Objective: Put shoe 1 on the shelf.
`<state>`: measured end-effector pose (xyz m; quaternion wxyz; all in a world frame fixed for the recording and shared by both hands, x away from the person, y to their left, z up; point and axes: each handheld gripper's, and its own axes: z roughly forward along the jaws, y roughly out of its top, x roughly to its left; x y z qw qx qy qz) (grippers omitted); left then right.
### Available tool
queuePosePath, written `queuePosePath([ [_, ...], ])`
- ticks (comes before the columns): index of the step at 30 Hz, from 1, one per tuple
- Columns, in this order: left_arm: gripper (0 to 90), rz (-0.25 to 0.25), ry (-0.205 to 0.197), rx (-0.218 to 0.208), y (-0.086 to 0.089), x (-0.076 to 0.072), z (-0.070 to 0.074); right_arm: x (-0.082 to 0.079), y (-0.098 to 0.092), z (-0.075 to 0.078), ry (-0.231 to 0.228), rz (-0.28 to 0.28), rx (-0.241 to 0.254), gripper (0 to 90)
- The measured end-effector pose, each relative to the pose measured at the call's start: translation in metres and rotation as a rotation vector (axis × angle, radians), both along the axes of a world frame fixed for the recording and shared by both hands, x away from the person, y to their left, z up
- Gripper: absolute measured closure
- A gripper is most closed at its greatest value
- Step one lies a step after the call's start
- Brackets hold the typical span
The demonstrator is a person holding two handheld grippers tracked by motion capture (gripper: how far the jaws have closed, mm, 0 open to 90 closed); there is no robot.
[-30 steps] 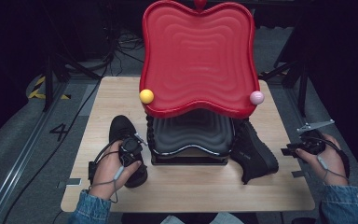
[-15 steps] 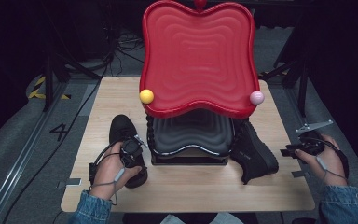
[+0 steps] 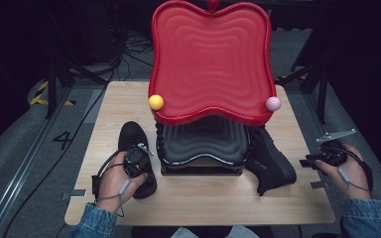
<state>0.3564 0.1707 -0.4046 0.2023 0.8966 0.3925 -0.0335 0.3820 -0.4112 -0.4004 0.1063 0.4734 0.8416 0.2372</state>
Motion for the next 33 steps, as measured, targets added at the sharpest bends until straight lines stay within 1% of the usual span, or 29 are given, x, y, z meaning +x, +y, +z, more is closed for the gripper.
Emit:
queuePosePath([
  [1, 87.1, -0.009, -0.006, 0.014, 0.000, 0.001, 0.001, 0.000, -0.001, 0.000, 0.000, 0.001, 0.000, 61.0],
  [2, 87.4, -0.006, 0.000, 0.036, -0.001, 0.000, 0.003, -0.001, -0.001, 0.000, 0.000, -0.004, 0.003, 61.1],
  [3, 87.7, -0.009, -0.013, 0.043, 0.000, 0.001, 0.005, -0.001, 0.000, 0.001, 0.001, -0.005, 0.005, 61.0],
  [4, 87.9, -0.007, -0.003, 0.036, 0.001, 0.002, 0.006, -0.001, -0.001, 0.001, -0.002, -0.005, 0.003, 61.0],
  [5, 88.0, -0.010, -0.004, 0.033, 0.002, 0.002, 0.007, -0.001, -0.001, 0.002, -0.007, -0.004, 0.001, 61.0],
  [6, 88.0, -0.013, -0.007, 0.015, 0.005, 0.003, 0.009, -0.001, -0.001, 0.002, -0.008, -0.007, 0.003, 61.0],
  [7, 88.1, -0.010, -0.001, -0.001, 0.007, 0.004, 0.012, -0.001, -0.001, 0.002, -0.006, -0.006, 0.003, 61.0],
  [8, 88.1, -0.008, 0.003, -0.008, 0.009, 0.004, 0.015, -0.002, -0.001, 0.001, -0.005, -0.003, 0.002, 60.9],
  [9, 88.1, -0.012, -0.001, -0.009, 0.010, 0.004, 0.018, -0.002, -0.001, 0.000, -0.002, -0.002, 0.000, 60.8],
  [10, 88.0, -0.013, 0.018, -0.011, 0.010, 0.003, 0.023, -0.003, -0.001, 0.000, -0.003, 0.001, -0.001, 60.7],
  [11, 88.0, -0.023, 0.004, -0.005, 0.010, 0.003, 0.027, -0.003, -0.002, 0.000, 0.002, -0.004, -0.001, 60.7],
  [12, 87.9, -0.021, 0.010, -0.007, 0.009, 0.003, 0.030, -0.003, -0.002, 0.000, -0.003, -0.007, -0.002, 60.8],
  [14, 88.0, -0.023, 0.006, -0.006, 0.010, 0.002, 0.041, -0.004, -0.003, 0.001, -0.007, -0.003, 0.000, 60.7],
  [15, 88.0, -0.031, -0.007, 0.001, 0.011, 0.002, 0.045, -0.004, -0.003, 0.001, -0.009, -0.003, 0.002, 60.7],
  [16, 88.0, -0.024, 0.005, -0.002, 0.011, 0.002, 0.049, -0.004, -0.003, 0.001, -0.007, -0.002, 0.002, 60.6],
  [17, 88.0, -0.025, -0.008, -0.004, 0.012, 0.002, 0.053, -0.004, -0.002, 0.001, -0.008, -0.002, 0.004, 60.6],
  [19, 87.8, -0.023, -0.013, -0.002, 0.014, 0.002, 0.064, -0.004, -0.001, 0.000, -0.002, -0.002, 0.005, 60.6],
  [21, 87.7, -0.022, -0.020, -0.001, 0.016, 0.002, 0.074, -0.003, 0.000, 0.000, -0.006, 0.010, 0.000, 60.6],
  [22, 87.6, -0.019, -0.018, -0.008, 0.016, 0.002, 0.078, -0.004, 0.001, 0.000, -0.004, 0.007, 0.004, 60.6],
  [23, 87.6, -0.024, -0.025, 0.001, 0.017, 0.001, 0.085, -0.004, 0.002, 0.001, -0.003, 0.007, 0.006, 60.6],
  [27, 87.7, -0.024, -0.047, 0.006, 0.019, -0.001, 0.105, -0.003, 0.003, 0.001, -0.011, 0.017, 0.002, 60.6],
  [32, 87.7, -0.021, -0.056, -0.003, 0.021, -0.003, 0.125, -0.003, 0.005, 0.000, -0.003, 0.020, 0.003, 60.6],
  [33, 87.7, -0.025, -0.062, 0.002, 0.021, -0.003, 0.129, -0.003, 0.005, 0.000, -0.001, 0.019, 0.005, 60.6],
])
